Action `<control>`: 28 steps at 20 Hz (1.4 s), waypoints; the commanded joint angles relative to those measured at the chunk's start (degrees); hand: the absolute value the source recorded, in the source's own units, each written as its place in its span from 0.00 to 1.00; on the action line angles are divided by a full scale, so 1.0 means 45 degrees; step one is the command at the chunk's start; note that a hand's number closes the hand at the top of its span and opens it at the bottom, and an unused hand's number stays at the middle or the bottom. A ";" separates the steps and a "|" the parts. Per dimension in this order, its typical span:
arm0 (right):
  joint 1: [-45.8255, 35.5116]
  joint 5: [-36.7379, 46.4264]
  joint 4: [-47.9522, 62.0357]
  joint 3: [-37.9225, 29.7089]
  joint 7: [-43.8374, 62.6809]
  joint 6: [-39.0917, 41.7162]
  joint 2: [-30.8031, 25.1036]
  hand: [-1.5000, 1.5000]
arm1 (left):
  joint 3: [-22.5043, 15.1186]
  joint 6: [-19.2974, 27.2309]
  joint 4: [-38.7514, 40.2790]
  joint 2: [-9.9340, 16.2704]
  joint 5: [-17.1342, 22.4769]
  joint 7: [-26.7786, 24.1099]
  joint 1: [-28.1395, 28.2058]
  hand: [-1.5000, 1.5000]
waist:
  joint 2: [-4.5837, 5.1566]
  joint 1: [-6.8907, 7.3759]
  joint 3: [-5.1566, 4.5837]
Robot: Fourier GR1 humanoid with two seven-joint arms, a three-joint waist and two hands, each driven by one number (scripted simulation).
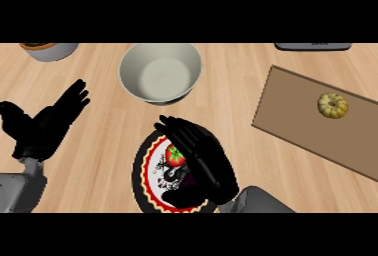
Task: Pick the tomato from the plate and place it in the bowl
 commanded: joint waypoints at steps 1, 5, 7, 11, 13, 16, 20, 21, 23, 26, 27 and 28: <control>-0.1030 0.1264 -0.1206 0.0200 0.3589 0.2071 -0.0699 0.00 | 0.0087 0.0020 0.0422 -0.0118 -0.0027 0.0105 -0.0195 0.50 | -0.0031 -0.0222 -0.0008; -0.2519 0.1695 -0.1380 0.0691 0.6895 0.4566 0.0378 0.00 | 0.0142 -0.0166 0.0278 -0.0088 0.0005 0.0000 -0.0097 0.50 | -0.0013 -0.0033 -0.0005; -0.3645 0.1395 -0.0937 0.0618 0.8206 0.5970 0.1236 0.00 | 0.0092 -0.0245 0.0388 -0.0169 -0.0171 -0.0490 0.0044 0.50 | 0.0021 0.0094 -0.0011; -0.5032 0.0113 -0.0679 0.0046 0.9796 0.7554 0.1922 0.00 | 0.0277 -0.0300 0.0251 -0.0042 -0.0132 0.0098 -0.0406 0.50 | 0.0085 0.0209 0.0021; -0.5447 -0.0438 -0.0552 0.0677 1.0743 0.7348 0.1938 0.00 | -0.0135 -0.0321 0.0270 -0.0498 -0.0387 -0.0126 -0.0162 0.50 | 0.0091 0.0258 0.0021; -0.6236 -0.1035 -0.0195 0.0322 1.1339 0.8456 0.1950 0.00 | 0.0138 -0.0237 0.0887 -0.0578 -0.0489 -0.0241 -0.0571 0.50 | 0.0103 0.0166 0.0020; -0.5980 -0.1229 0.0117 0.0171 1.1800 0.9248 0.1954 0.00 | 0.0177 -0.0365 0.0033 -0.0409 -0.0436 0.0284 -0.0335 0.50 | 0.0077 0.0138 0.0031; -0.6645 -0.1578 0.0812 0.0372 1.1951 0.8814 0.1954 0.00 | 0.0286 -0.0348 -0.0141 -0.0421 -0.0406 0.0076 -0.0063 0.50 | 0.0082 0.0288 0.0025; -0.6686 -0.1814 0.1257 0.0148 1.1795 0.9244 0.1954 0.00 | 0.0276 -0.0417 -0.0632 -0.0239 -0.0402 0.0488 0.0068 0.50 | 0.0073 0.0308 0.0029; -0.7330 -0.2570 0.0991 0.0354 1.2578 0.9175 0.1955 0.00 | 0.0011 -0.0130 0.0114 -0.0930 -0.0909 -0.0114 -0.0229 0.50 | 0.0093 0.0221 0.0022; -0.7334 -0.2762 0.0644 0.0834 1.3287 0.8805 0.1955 0.00 | 0.0225 -0.0409 -0.0222 -0.0663 -0.0645 -0.0013 0.0114 0.50 | 0.0065 0.0282 0.0021; -0.6495 -0.2002 0.0603 0.1048 1.2792 0.8929 0.1954 0.00 | 0.0363 -0.0738 0.0349 -0.0652 -0.0617 -0.0559 0.0219 0.50 | 0.0082 0.0132 0.0024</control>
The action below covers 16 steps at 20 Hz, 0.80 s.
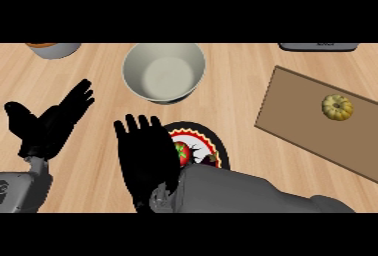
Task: Pick the tomato from the plate and place it in the bowl
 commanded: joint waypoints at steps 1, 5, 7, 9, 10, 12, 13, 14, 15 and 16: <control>-0.0342 -0.0252 0.0148 0.0201 0.1776 0.0790 0.0165 0.00 | 0.0157 -0.0091 -0.0058 -0.0011 -0.0110 -0.0028 0.0131 0.50 | 0.0000 -0.0025 0.0002; -0.0021 0.0053 0.0841 0.0493 0.1473 0.0671 0.0165 0.00 | 0.0171 -0.0105 0.0089 -0.0103 -0.0221 0.0154 -0.0148 0.50 | 0.0007 -0.0080 0.0006; -0.0174 -0.0024 0.1217 0.0695 0.1444 0.0535 0.0165 0.00 | -0.0138 0.0254 -0.0223 -0.0433 -0.0597 0.0210 0.0023 0.50 | 0.0002 0.0002 0.0006; -0.0001 0.0290 0.1141 -0.0018 0.1401 0.0844 0.0162 0.00 | 0.0152 -0.0188 -0.0109 -0.0338 -0.0440 -0.0521 0.0714 0.50 | 0.0003 -0.0040 0.0004; 0.0250 0.0415 0.1502 0.0074 0.0992 0.1081 0.0163 0.00 | 0.0049 -0.0134 -0.0161 -0.0498 -0.0380 -0.0145 0.0321 0.50 | 0.0013 -0.0080 0.0006; 0.0733 0.0815 0.1131 0.0277 0.0875 0.0977 0.0109 0.00 | 0.0604 -0.0209 0.1091 -0.0306 -0.0411 -0.0266 -0.0785 0.50 | 0.0031 -0.0218 0.0005; 0.0469 0.0711 0.1792 0.0315 0.0674 0.0675 0.0164 0.00 | 0.0419 -0.0231 0.0005 -0.0440 -0.0191 0.0174 -0.0050 0.50 | 0.0019 -0.0040 0.0007; 0.0636 0.0759 0.1650 0.0497 0.0580 0.0481 0.0164 0.00 | 0.0508 -0.0169 0.0462 -0.0330 -0.0454 0.0299 -0.0643 0.50 | 0.0028 -0.0075 0.0007; -0.0344 0.0302 0.2354 -0.0263 0.0436 0.0797 0.0165 0.00 | 0.0314 -0.0299 0.0434 -0.0399 -0.0646 -0.0066 -0.0274 0.50 | 0.0037 0.0004 0.0004; 0.0756 0.0954 0.1281 0.0226 0.0950 0.0952 0.0165 0.00 | 0.0625 -0.0273 0.0573 -0.0303 -0.0322 0.0616 -0.0923 0.50 | 0.0012 -0.0157 0.0009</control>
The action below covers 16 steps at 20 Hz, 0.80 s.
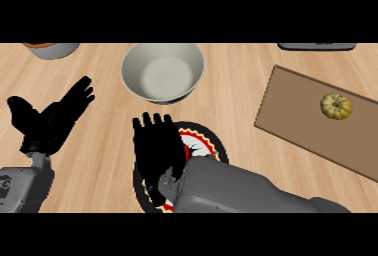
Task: Pick the tomato from the plate and place it in the bowl
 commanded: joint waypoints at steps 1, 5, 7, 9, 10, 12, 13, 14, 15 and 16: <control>0.0090 0.0400 0.0520 -0.0299 0.0571 0.0400 0.0157 0.00 | 0.0314 -0.0504 0.0081 0.0064 0.0090 -0.0375 0.0440 0.50 | 0.0005 0.0044 0.0000; 0.0014 0.0247 0.1242 -0.0468 0.0067 0.0287 0.0158 0.00 | 0.0275 -0.0028 0.0446 -0.0353 -0.0316 -0.0173 -0.0310 0.50 | 0.0031 0.0014 0.0000; 0.0276 0.0365 0.1511 -0.0656 -0.0100 0.0698 0.0158 0.00 | 0.0417 -0.0504 -0.0153 -0.0005 0.0023 0.0277 0.0296 0.50 | 0.0014 0.0026 0.0002; 0.0218 0.0171 0.1737 -0.0164 -0.0254 0.0177 0.0159 0.00 | 0.0160 -0.0120 -0.0326 -0.0490 -0.0389 0.0114 0.0310 0.50 | 0.0016 0.0077 0.0002; -0.0188 -0.0274 0.1733 0.0008 0.0343 0.0051 0.0160 0.00 | 0.0641 -0.0814 -0.0241 0.0143 0.0003 0.0016 0.0305 0.50 | 0.0016 0.0143 -0.0001; -0.0454 -0.0475 0.2520 -0.0053 -0.0116 -0.0127 0.0160 0.00 | 0.0275 -0.0570 -0.0750 -0.0269 -0.0267 0.0087 0.0614 0.50 | 0.0021 0.0195 0.0000; -0.0441 -0.0643 0.2770 0.0168 -0.0417 -0.0172 0.0161 0.00 | 0.0440 -0.0335 0.0367 -0.0395 -0.0481 -0.0015 -0.0420 0.50 | 0.0046 0.0130 -0.0002; -0.0132 -0.0409 0.3335 0.0684 -0.0813 -0.0797 0.0161 0.00 | 0.0036 -0.0297 0.0070 -0.0734 -0.0653 -0.0160 0.0012 0.50 | 0.0052 0.0189 -0.0001; 0.0287 0.0036 0.3358 0.0413 -0.1091 -0.0533 0.0161 0.00 | 0.0379 -0.0160 -0.0358 -0.0619 -0.0369 0.0408 -0.0142 0.50 | 0.0029 0.0110 0.0004; 0.0619 -0.0144 0.1847 0.0905 0.0298 -0.0458 0.0162 0.00 | 0.1003 -0.0890 -0.0064 0.0245 -0.0088 0.0314 -0.0060 0.50 | 0.0002 0.0074 0.0002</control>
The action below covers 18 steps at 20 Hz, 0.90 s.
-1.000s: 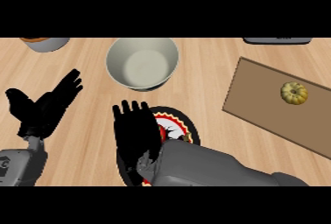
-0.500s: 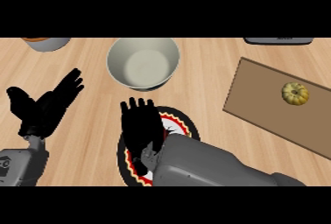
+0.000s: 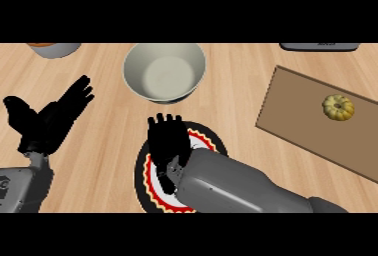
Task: Pick the tomato from the plate and place it in the bowl
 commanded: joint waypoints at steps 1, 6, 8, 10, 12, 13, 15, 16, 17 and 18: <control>0.0280 0.0225 0.0626 -0.0255 -0.0053 0.0153 0.0064 0.00 | 0.0005 -0.0067 -0.0468 -0.0154 -0.0117 0.0215 0.0487 0.50 | -0.0012 -0.0020 0.0003; -0.0190 -0.0634 0.1645 0.1171 0.0078 -0.1138 0.0066 0.00 | 0.0137 -0.0408 -0.0269 -0.0175 -0.0171 -0.0060 0.0339 0.50 | 0.0028 0.0201 -0.0001; -0.0043 -0.0180 0.2128 0.0702 -0.0681 -0.0728 0.0067 0.00 | -0.0105 -0.0068 -0.0564 -0.0553 -0.0520 0.0038 0.0427 0.50 | 0.0019 0.0092 0.0002; 0.0233 -0.0057 0.2319 0.0579 -0.1076 -0.0831 0.0067 0.00 | 0.0532 -0.0602 -0.0185 -0.0050 -0.0038 0.0280 -0.0048 0.50 | 0.0018 0.0035 0.0002; -0.0512 -0.0610 0.2221 0.0626 -0.0466 -0.0818 0.0067 0.00 | -0.0252 0.0112 0.0917 -0.0836 -0.1094 -0.0108 -0.0980 0.50 | 0.0049 0.0044 0.0000; 0.0098 -0.0358 0.2769 0.0920 -0.0990 -0.1384 0.0067 0.00 | -0.0048 0.0091 -0.1026 -0.0727 -0.0611 0.0472 0.0379 0.50 | 0.0015 0.0162 0.0005; 0.0001 -0.0631 0.3083 0.1324 -0.1359 -0.2005 0.0067 0.00 | 0.0340 -0.0360 0.0925 -0.0397 -0.0707 -0.0080 -0.0619 0.50 | 0.0068 0.0200 0.0000; 0.0282 -0.0313 0.2880 0.1007 -0.1331 -0.1508 0.0067 0.00 | 0.0015 -0.0137 -0.0789 -0.0808 -0.0704 0.0000 0.0813 0.50 | 0.0008 0.0144 0.0004; -0.0095 -0.0850 0.3403 0.1009 -0.1621 -0.1390 0.0068 0.00 | 0.0106 -0.0350 0.0571 -0.0889 -0.0704 -0.0394 -0.0166 0.50 | 0.0050 0.0145 0.0001; 0.0234 -0.0318 0.3431 0.0973 -0.1741 -0.1799 0.0068 0.00 | 0.0117 -0.0253 -0.1059 -0.0666 -0.0547 0.0566 0.0333 0.50 | 0.0011 0.0138 0.0006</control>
